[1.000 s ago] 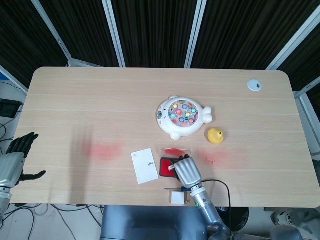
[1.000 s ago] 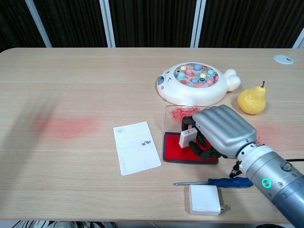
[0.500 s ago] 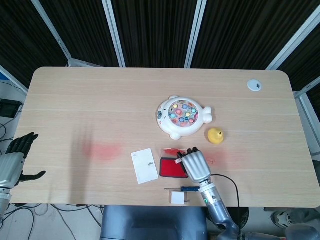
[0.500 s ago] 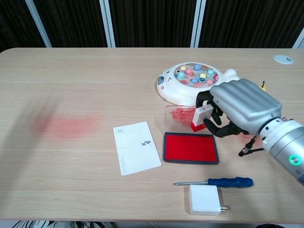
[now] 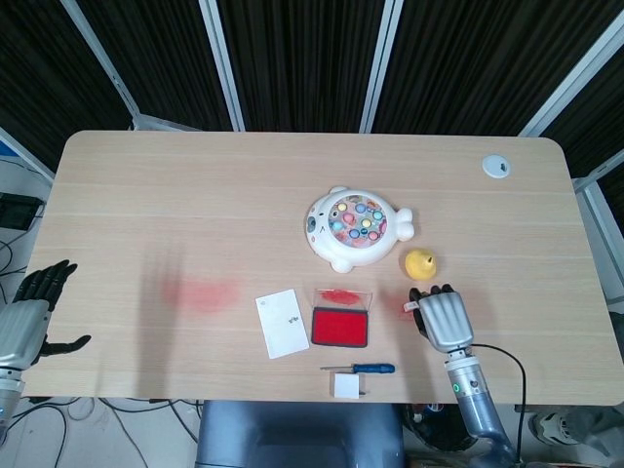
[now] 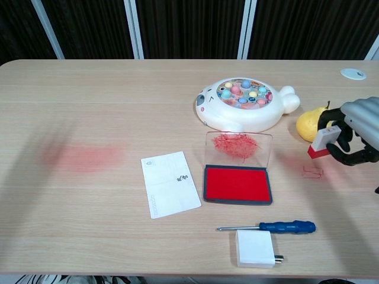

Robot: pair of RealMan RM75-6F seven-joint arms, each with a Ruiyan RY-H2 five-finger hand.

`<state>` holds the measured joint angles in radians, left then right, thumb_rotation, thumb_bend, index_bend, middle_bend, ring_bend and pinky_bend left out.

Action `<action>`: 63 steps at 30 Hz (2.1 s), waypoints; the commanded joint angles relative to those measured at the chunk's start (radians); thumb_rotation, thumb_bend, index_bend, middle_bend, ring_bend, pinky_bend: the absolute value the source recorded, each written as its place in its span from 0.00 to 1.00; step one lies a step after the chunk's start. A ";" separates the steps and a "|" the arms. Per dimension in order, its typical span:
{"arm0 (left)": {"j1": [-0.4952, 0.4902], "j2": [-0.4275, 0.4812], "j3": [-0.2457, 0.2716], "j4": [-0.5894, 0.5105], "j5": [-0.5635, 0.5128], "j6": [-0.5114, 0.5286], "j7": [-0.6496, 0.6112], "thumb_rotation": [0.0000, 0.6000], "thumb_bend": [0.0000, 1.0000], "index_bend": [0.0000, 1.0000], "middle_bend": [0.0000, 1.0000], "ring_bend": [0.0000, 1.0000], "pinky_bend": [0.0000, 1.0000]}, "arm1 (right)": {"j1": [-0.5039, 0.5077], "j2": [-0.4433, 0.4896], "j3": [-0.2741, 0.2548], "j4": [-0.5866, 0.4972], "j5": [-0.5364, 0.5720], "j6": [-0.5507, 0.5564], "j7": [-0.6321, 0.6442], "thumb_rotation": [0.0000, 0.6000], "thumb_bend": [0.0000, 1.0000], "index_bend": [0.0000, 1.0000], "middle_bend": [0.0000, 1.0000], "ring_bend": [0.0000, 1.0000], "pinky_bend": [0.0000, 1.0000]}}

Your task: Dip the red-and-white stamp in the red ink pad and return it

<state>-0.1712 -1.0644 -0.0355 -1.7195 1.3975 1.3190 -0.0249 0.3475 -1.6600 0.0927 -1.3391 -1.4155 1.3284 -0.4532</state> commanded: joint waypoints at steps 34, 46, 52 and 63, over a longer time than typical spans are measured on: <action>0.009 -0.014 -0.009 0.000 -0.013 0.017 0.013 1.00 0.01 0.00 0.00 0.00 0.00 | 0.004 -0.131 0.025 0.172 0.067 -0.062 0.047 1.00 0.57 0.81 0.62 0.48 0.43; 0.009 -0.014 -0.010 0.000 -0.014 0.016 0.013 1.00 0.01 0.00 0.00 0.00 0.00 | 0.000 -0.124 0.032 0.148 0.102 -0.080 0.014 1.00 0.50 0.73 0.56 0.44 0.41; 0.009 -0.013 -0.009 -0.001 -0.015 0.014 0.014 1.00 0.01 0.00 0.00 0.00 0.00 | 0.000 -0.121 0.032 0.142 0.111 -0.086 0.001 1.00 0.48 0.71 0.54 0.42 0.41; 0.010 -0.014 -0.010 -0.002 -0.016 0.015 0.015 1.00 0.01 0.00 0.00 0.00 0.00 | 0.001 -0.114 0.035 0.130 0.120 -0.086 -0.017 1.00 0.44 0.62 0.47 0.39 0.39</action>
<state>-0.1616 -1.0781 -0.0457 -1.7210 1.3820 1.3339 -0.0097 0.3481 -1.7745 0.1278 -1.2085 -1.2972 1.2426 -0.4671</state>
